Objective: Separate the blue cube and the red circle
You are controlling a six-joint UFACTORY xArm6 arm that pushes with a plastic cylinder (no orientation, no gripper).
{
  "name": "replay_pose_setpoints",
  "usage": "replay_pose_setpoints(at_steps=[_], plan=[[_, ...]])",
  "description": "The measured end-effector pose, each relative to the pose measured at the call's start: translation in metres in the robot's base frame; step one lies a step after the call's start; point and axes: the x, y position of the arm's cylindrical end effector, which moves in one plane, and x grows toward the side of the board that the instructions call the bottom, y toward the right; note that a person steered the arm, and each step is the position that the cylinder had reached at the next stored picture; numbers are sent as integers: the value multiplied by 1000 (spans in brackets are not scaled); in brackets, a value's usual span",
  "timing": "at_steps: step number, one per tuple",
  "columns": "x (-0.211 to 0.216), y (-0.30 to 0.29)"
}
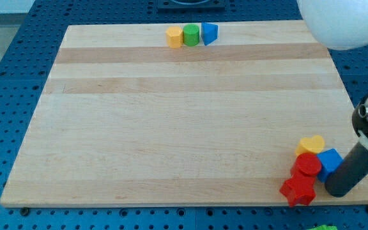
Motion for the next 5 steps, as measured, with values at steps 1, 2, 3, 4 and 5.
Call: replay_pose_setpoints(at_steps=[1,2,3,4,5], plan=[[-5,0],[-4,1],[3,3],[-6,3],[-18,-19]])
